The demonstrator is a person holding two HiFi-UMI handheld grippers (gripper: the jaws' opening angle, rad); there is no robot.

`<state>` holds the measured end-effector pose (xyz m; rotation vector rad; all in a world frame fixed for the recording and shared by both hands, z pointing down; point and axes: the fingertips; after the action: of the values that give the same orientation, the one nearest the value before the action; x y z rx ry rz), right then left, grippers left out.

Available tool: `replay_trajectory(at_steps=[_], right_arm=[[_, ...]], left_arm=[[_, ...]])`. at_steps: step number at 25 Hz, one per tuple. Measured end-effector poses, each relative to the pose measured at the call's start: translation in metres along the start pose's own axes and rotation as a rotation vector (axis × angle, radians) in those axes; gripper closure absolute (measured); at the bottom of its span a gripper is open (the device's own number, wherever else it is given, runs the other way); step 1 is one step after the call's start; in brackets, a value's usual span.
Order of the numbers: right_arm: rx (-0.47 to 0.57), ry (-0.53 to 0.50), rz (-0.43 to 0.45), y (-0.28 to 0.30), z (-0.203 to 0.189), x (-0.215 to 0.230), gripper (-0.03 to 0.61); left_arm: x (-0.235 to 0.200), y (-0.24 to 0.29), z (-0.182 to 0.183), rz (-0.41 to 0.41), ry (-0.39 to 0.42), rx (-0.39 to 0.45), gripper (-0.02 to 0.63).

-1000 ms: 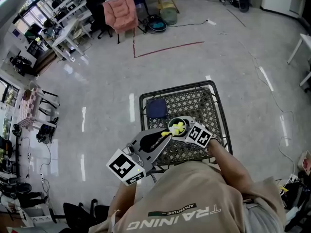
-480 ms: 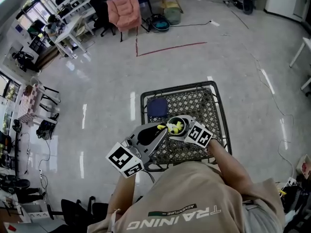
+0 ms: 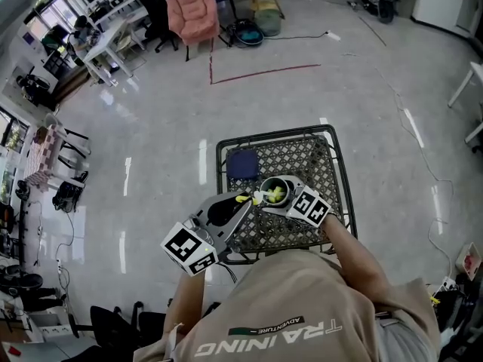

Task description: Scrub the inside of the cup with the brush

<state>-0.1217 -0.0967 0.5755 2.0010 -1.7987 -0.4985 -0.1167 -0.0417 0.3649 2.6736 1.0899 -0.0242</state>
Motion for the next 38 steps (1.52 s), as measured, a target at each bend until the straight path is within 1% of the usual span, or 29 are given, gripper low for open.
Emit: replay_trajectory(at_steps=[2, 5, 8, 10, 13, 17, 23, 29, 32, 35, 38], right_arm=[[-0.015, 0.001, 0.009, 0.004, -0.002, 0.000, 0.179], [-0.038, 0.008, 0.019, 0.007, -0.009, 0.001, 0.179], [-0.021, 0.041, 0.028, 0.004, -0.014, -0.001, 0.179], [-0.010, 0.048, 0.031, 0.004, -0.012, -0.002, 0.179], [-0.014, 0.025, 0.032, 0.007, -0.007, -0.005, 0.179], [-0.021, -0.016, 0.046, 0.014, 0.002, -0.013, 0.179], [-0.029, -0.072, 0.060, 0.014, 0.011, -0.021, 0.179], [-0.069, -0.047, 0.069, 0.021, -0.004, -0.032, 0.179], [-0.070, -0.031, 0.071, 0.021, -0.011, -0.035, 0.181], [-0.088, -0.032, 0.066, 0.022, -0.020, -0.034, 0.181], [-0.110, -0.032, 0.066, 0.023, -0.032, -0.030, 0.181]], left_arm=[[0.004, -0.005, 0.006, 0.002, 0.028, 0.008, 0.555], [0.007, -0.017, 0.026, 0.015, 0.054, 0.049, 0.557], [0.010, -0.030, 0.043, 0.015, 0.053, 0.090, 0.557], [0.007, -0.036, 0.047, 0.012, 0.045, 0.106, 0.557], [-0.001, -0.033, 0.043, 0.003, 0.014, 0.101, 0.557], [-0.009, -0.018, 0.028, -0.040, -0.040, 0.066, 0.557], [-0.010, 0.017, 0.017, -0.067, -0.024, 0.037, 0.557], [-0.013, 0.025, 0.000, -0.096, -0.054, 0.048, 0.557], [-0.009, 0.030, -0.004, -0.113, -0.048, 0.045, 0.557], [-0.002, 0.029, 0.002, -0.124, -0.031, 0.057, 0.557], [0.003, 0.019, 0.024, -0.122, -0.008, 0.095, 0.557]])
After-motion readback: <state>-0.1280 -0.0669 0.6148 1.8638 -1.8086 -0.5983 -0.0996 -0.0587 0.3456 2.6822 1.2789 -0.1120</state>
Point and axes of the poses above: the fingertips, and each gripper's own axes: y forward along the fingers, x to its right, z out of its top, and after that the axes turned 7 degrees about -x, right-handed
